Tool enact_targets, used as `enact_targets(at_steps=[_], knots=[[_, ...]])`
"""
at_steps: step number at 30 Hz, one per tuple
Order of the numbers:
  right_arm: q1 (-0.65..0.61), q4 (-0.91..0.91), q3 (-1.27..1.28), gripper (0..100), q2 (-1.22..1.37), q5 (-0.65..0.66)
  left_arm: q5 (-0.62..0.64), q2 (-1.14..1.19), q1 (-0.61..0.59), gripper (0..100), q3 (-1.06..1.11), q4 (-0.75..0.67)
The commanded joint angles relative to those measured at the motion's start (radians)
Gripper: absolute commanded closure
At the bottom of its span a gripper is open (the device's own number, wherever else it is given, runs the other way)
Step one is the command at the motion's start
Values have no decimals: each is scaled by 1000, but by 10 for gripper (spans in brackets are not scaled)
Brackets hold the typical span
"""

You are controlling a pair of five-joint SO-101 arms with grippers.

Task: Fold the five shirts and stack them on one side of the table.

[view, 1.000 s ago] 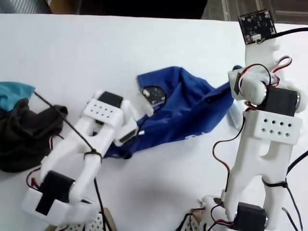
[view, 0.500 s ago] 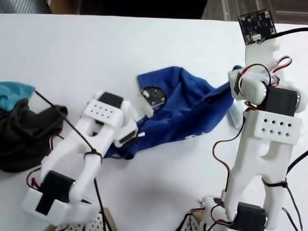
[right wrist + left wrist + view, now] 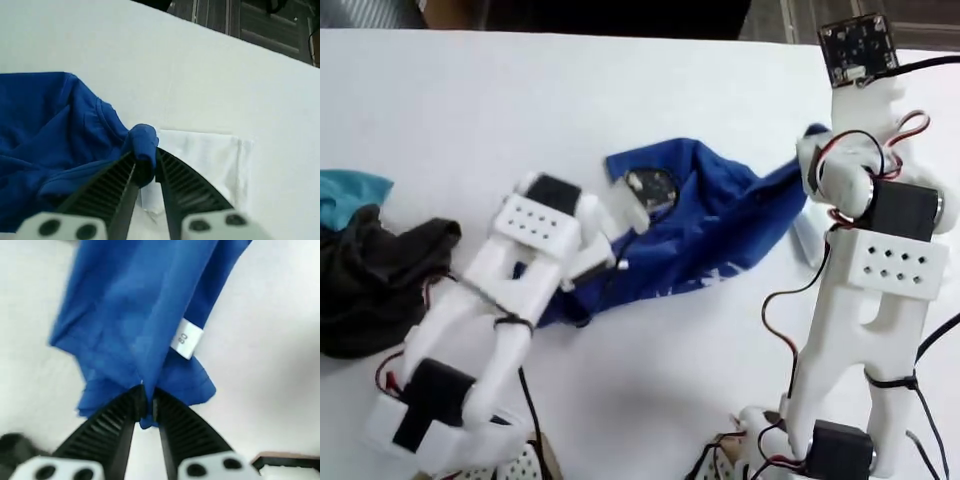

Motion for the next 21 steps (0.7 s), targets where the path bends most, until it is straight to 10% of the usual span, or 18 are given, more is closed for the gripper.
enact_targets(at_steps=[1, 21], knots=[[-19, -44, -137, 978, -41, 49, -32, -86, -31, 975, -302, 167], [114, 73, -654, 978, -41, 81, -101, -373, -107, 976, -553, 270]])
